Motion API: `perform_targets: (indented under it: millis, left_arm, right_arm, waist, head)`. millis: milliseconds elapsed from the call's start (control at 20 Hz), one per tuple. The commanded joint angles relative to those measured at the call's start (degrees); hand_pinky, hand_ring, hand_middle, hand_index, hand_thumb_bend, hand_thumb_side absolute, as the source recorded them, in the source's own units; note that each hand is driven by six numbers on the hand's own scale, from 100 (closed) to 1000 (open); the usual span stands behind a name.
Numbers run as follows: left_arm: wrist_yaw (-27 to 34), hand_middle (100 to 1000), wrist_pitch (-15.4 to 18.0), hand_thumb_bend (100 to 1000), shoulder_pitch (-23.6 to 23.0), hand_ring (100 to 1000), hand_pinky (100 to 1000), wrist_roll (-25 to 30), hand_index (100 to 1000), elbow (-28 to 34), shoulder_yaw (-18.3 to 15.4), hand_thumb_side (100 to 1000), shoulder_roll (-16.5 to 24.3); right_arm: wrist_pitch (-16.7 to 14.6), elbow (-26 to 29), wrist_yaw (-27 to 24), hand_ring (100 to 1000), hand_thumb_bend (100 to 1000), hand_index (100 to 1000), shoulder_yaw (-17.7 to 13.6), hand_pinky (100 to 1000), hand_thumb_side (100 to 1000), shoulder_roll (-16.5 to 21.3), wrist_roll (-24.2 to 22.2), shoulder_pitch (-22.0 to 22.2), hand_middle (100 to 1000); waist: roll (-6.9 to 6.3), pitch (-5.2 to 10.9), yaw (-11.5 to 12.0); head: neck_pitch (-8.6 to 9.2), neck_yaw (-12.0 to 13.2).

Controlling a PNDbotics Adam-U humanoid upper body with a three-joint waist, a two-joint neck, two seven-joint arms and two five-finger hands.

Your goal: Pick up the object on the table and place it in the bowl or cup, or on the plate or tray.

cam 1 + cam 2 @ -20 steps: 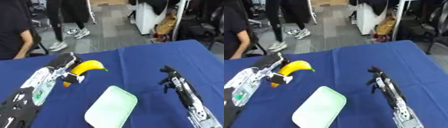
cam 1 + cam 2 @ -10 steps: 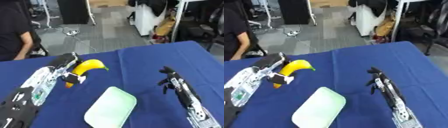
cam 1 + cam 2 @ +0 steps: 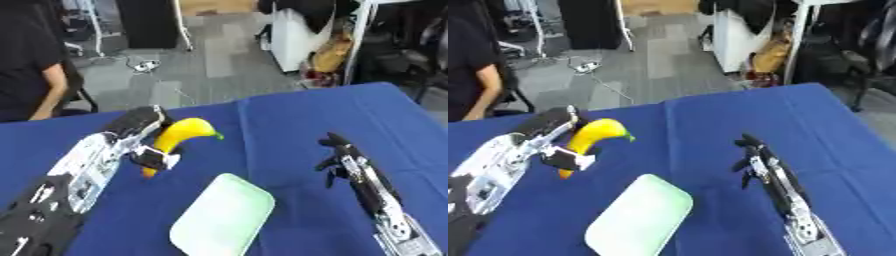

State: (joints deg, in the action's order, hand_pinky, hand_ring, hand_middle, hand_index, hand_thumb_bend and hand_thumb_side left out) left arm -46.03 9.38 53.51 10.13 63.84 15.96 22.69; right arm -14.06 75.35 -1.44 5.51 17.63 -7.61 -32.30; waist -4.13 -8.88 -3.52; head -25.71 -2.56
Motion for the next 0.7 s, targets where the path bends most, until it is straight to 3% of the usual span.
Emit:
perform_targets:
  millis: [50,700]
  left_arm:
    - [0.8,100,-0.1,100,0.7,100,100,0.8,207,2.3,0.5,248,-0.6]
    - [1.2,100,-0.7,100,-0.8,100,100,3.1,204,5.8,2.6,247,-3.3]
  right_arm:
    - [0.0,0.8,-0.1,571,100,973,-0.5,328,893,0.8,0.4,-0.2,844]
    - [0.0,1.0,-0.3,571,100,973,-0.8,329,896,1.3,0.8,0.4,845]
  waist:
    - [0.38,1.29,0.2]
    - [0.53,1.13,0.7]
  head:
    - [0.01,-0.6]
    - [-0.07,-0.8]
